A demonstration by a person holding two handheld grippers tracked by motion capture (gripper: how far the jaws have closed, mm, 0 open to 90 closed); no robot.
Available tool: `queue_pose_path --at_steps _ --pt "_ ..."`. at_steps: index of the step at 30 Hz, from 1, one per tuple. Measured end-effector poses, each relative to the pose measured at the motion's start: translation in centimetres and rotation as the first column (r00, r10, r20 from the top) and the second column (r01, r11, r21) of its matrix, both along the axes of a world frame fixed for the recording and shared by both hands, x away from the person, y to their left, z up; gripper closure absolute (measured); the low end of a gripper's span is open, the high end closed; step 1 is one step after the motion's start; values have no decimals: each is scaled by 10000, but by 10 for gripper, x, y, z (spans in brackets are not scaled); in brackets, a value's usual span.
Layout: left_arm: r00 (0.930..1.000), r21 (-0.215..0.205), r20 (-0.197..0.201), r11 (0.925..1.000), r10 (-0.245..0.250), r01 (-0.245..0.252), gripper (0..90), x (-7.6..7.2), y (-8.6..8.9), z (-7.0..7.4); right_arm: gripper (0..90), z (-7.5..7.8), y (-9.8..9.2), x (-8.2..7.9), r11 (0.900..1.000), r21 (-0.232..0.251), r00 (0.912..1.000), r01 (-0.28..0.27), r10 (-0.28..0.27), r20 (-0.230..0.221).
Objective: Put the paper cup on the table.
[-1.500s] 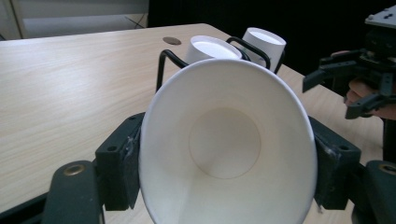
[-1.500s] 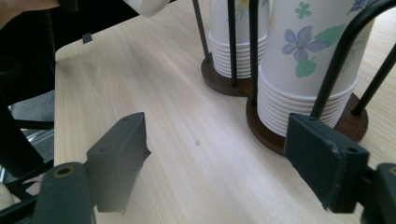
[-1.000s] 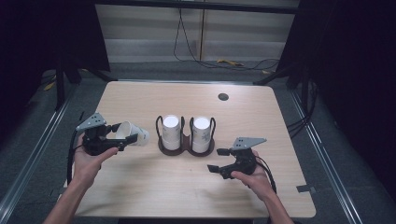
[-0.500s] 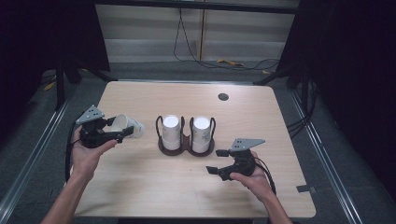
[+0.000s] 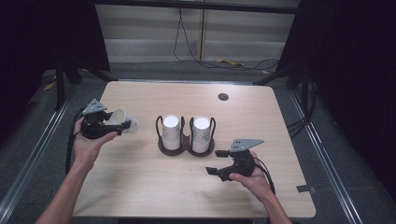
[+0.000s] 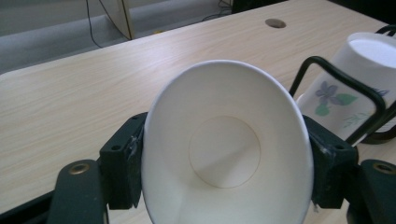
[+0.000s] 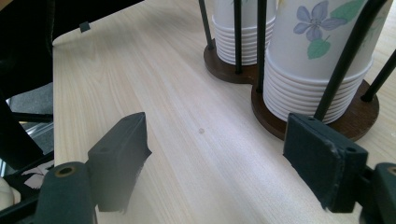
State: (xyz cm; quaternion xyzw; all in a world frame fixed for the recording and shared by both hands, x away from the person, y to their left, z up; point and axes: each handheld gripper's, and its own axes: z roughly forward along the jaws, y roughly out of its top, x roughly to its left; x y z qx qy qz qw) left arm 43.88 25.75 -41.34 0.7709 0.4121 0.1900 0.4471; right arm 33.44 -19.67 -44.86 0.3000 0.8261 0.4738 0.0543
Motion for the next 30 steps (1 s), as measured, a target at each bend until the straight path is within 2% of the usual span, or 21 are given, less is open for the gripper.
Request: queue_pose_path --at_steps 1,9,14,15,16,22,23,28,30 --pt "9999 97 -156 9999 45 -44 272 4 1 -3 217 -1 0 0 10000 -35 10000 -7 7 -25" --pt "9975 629 -647 9977 288 -247 269 19 2 -17 217 -2 1 1 10000 -60 10000 19 -19 -47" --pt "9955 761 -929 9970 181 -111 254 26 2 -21 217 -2 1 1 10000 -56 10000 7 -7 -62" --pt "9947 967 -1020 9953 144 -45 253 28 2 -24 218 -2 1 1 10000 -49 10000 1 -2 -70" --pt "9937 914 -1110 9958 169 -67 252 29 2 -25 218 -3 1 1 10000 -47 10000 -4 3 -90" --pt "9926 1359 -1207 9907 100 66 253 32 -3 -27 218 -4 2 1 9999 -112 9999 -39 38 -149" --pt "9943 1662 -1048 9861 184 -7 252 33 -5 -28 217 -4 2 1 9999 -98 9999 -43 42 -148" --pt "9944 1834 -1053 9829 28 166 246 35 -6 -31 217 -4 2 1 9999 -112 9999 -38 37 -139" --pt "9931 2031 -1174 9788 -34 273 244 37 -9 -33 217 -5 2 1 9999 -111 9999 -33 31 -164"
